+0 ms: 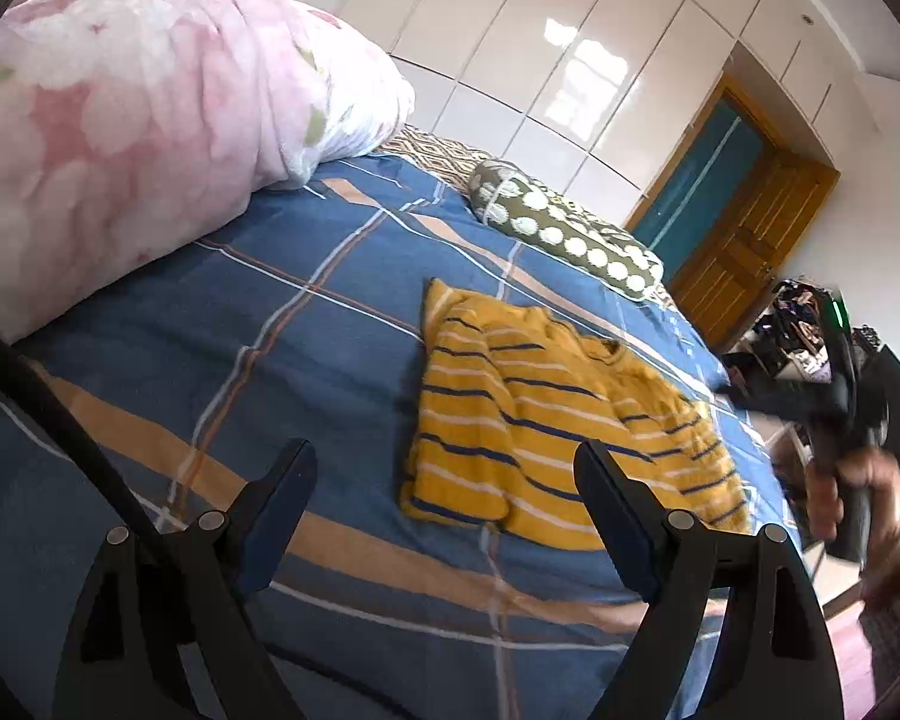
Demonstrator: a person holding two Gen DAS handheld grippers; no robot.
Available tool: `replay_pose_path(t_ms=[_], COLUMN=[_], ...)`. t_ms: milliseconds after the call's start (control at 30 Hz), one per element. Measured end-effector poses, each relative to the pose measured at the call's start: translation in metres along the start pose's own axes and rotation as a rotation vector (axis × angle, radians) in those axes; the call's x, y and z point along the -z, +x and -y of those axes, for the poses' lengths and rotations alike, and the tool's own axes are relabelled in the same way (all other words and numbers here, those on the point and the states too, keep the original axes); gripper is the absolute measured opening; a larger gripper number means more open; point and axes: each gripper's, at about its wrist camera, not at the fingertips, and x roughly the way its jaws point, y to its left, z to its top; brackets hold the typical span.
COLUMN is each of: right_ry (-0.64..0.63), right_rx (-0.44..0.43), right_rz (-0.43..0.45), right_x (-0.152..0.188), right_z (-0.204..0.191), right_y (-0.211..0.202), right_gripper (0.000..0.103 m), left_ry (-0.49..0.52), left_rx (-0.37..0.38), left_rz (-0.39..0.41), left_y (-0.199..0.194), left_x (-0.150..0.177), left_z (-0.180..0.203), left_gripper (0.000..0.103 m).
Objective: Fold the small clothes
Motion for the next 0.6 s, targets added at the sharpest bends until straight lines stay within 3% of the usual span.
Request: replay_pose_path(t_ms=[133,267,467,600], right_ry=[0.145,0.287,0.431,0.449], right_rx=[0.026,-0.087,-0.297,-0.322], right_rz=[0.004,0.022,0.070,0.142], right_x=[0.059,0.114,0.149,0.139], right_z=[0.093,0.141,0.145,0.126], right_y=[-0.023,-0.020,0.017,0.033], right_gripper=[0.065,0.065,0.065,0.069], left_ry=[-0.025,-0.045,0.003,0.009], left_rx=[0.077,0.133,0.055,0.013], left_rz=[-0.043,-0.086,-0.123,-0.153], left_y=[-0.011,-0.021,-0.034,-0.037], left_x=[0.007,0.021,0.052,0.063], left_z=[0.014,0.027,0.044,0.051], left_gripper=[0.086,0.086,0.086,0.086])
